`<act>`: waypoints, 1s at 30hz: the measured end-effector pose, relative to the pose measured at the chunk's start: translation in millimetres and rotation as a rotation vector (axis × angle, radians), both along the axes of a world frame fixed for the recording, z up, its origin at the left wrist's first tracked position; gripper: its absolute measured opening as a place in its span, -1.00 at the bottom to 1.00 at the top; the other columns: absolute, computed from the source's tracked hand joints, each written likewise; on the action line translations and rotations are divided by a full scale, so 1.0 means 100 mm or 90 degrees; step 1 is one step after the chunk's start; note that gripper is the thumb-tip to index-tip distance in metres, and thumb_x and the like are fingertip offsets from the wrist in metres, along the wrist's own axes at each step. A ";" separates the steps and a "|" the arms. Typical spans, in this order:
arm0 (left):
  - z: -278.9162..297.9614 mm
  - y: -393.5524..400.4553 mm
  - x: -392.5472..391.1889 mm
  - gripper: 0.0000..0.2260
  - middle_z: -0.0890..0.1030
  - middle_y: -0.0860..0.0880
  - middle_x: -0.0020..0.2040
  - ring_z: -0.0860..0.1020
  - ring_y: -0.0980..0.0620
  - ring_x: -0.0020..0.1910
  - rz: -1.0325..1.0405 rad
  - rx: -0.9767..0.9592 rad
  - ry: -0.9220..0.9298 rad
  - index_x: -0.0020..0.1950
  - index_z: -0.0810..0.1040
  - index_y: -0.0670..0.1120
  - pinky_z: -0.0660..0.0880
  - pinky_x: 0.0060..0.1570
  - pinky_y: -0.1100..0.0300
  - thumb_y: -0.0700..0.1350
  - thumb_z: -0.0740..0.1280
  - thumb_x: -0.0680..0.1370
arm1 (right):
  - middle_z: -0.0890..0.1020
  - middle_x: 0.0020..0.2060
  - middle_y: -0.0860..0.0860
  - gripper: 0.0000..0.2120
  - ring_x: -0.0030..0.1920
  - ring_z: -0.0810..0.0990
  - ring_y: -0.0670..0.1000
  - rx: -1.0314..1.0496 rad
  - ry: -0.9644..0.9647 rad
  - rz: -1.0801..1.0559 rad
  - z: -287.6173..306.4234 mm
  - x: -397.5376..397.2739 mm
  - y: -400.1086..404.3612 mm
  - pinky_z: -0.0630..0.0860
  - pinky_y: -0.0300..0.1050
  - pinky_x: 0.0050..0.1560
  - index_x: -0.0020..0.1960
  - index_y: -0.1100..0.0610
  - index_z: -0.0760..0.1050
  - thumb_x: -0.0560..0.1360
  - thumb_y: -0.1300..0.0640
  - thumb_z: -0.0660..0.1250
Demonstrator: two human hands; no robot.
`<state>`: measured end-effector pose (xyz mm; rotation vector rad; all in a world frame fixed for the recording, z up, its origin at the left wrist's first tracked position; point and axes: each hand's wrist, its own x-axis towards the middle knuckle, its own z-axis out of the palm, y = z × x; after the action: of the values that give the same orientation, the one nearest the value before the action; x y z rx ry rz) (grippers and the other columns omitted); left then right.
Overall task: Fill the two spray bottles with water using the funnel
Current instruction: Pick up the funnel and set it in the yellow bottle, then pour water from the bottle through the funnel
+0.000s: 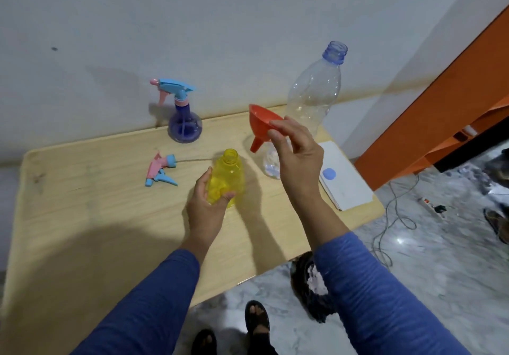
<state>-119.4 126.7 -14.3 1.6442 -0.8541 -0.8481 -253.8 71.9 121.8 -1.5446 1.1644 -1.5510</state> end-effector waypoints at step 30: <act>-0.02 0.03 -0.09 -0.34 0.53 0.09 0.27 0.48 0.10 0.27 0.030 -0.014 0.023 0.38 0.34 0.16 0.41 0.30 -0.04 0.15 0.49 0.32 | 0.27 0.27 0.15 -0.21 0.34 0.17 -0.25 -0.245 0.153 -0.106 -0.26 -0.72 -0.47 0.19 -0.20 0.39 0.38 0.00 0.18 0.30 0.01 0.55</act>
<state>-128.7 130.1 -16.0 1.6191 -0.7939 -0.8310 -325.9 25.0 95.7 -1.9732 1.1977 -1.8177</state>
